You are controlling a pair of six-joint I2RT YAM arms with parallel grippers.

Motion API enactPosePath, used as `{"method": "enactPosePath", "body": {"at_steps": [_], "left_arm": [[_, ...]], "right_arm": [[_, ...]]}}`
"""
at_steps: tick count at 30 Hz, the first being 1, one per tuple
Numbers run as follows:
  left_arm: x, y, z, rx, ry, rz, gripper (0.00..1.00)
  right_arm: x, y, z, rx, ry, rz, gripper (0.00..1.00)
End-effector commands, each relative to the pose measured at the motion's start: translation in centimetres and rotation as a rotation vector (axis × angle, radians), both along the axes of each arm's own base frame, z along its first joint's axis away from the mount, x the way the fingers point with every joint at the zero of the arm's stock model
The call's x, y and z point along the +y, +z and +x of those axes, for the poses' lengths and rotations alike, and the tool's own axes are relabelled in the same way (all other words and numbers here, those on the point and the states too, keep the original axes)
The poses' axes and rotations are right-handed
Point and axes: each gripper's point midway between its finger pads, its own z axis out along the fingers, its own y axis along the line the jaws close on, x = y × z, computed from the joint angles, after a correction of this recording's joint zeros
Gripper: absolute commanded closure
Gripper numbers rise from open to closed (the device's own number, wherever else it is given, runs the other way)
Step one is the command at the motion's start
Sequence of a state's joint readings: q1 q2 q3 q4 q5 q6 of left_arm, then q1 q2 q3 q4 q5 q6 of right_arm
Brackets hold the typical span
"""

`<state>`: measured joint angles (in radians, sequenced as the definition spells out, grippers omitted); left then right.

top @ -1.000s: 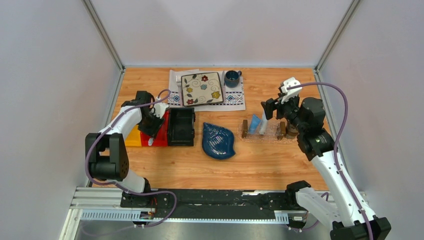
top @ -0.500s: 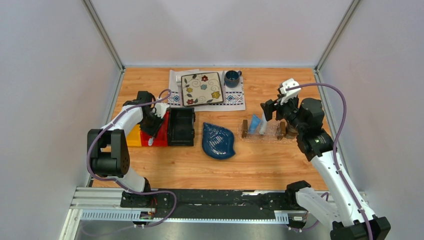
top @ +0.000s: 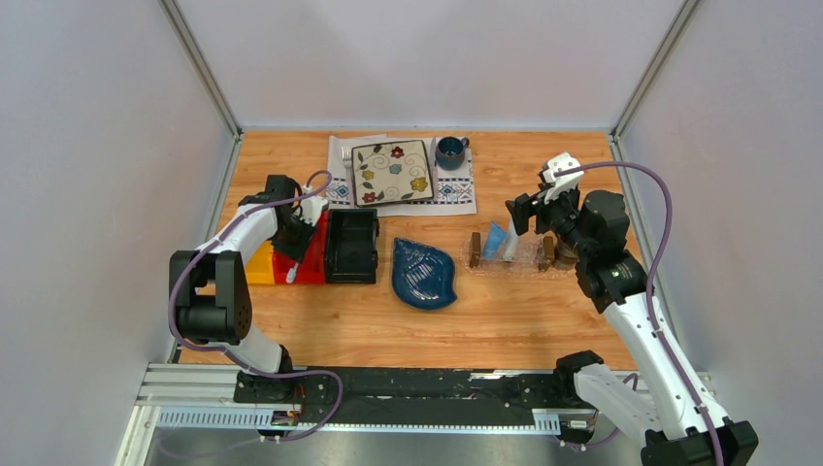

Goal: Prepare toiletry sets of a toothbrush and toothpaste on the tray

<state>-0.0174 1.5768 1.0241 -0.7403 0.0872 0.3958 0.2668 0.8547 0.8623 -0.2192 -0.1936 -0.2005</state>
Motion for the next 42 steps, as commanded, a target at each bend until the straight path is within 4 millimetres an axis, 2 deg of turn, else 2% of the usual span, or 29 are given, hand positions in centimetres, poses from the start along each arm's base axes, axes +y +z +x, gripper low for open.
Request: {"method": "enactPosePath", "body": {"at_steps": [1, 7, 17, 26, 32, 34, 37, 42], "left_arm": [[0.4, 0.2, 0.6, -0.03, 0.036, 0.008, 0.68], [0.4, 0.6, 0.7, -0.045, 0.046, 0.009, 0.74], [0.5, 2.2, 0.5, -0.076, 0.069, 0.009, 0.91], [0.8, 5.3, 0.6, -0.132, 0.115, 0.019, 0.95], [1.1, 8.4, 0.5, -0.201, 0.123, 0.027, 0.98], [0.5, 8.9, 0.1, -0.2, 0.116, -0.005, 0.96], [-0.3, 8.4, -0.2, -0.181, 0.114, -0.046, 0.88], [-1.2, 6.8, -0.6, -0.119, 0.115, -0.091, 0.66]], "right_arm": [[0.3, 1.2, 0.0, -0.058, 0.019, 0.002, 0.21], [0.3, 1.2, -0.1, -0.057, 0.022, 0.002, 0.21], [0.4, 1.3, -0.2, -0.059, 0.026, 0.005, 0.21], [0.4, 1.3, -0.3, -0.058, 0.03, 0.007, 0.2], [0.7, 1.2, -0.3, -0.052, 0.044, 0.01, 0.2], [0.7, 1.3, -0.3, -0.051, 0.045, 0.012, 0.2], [0.8, 1.3, -0.3, -0.049, 0.048, 0.012, 0.2], [0.8, 1.3, -0.4, -0.052, 0.048, 0.014, 0.2]]}}
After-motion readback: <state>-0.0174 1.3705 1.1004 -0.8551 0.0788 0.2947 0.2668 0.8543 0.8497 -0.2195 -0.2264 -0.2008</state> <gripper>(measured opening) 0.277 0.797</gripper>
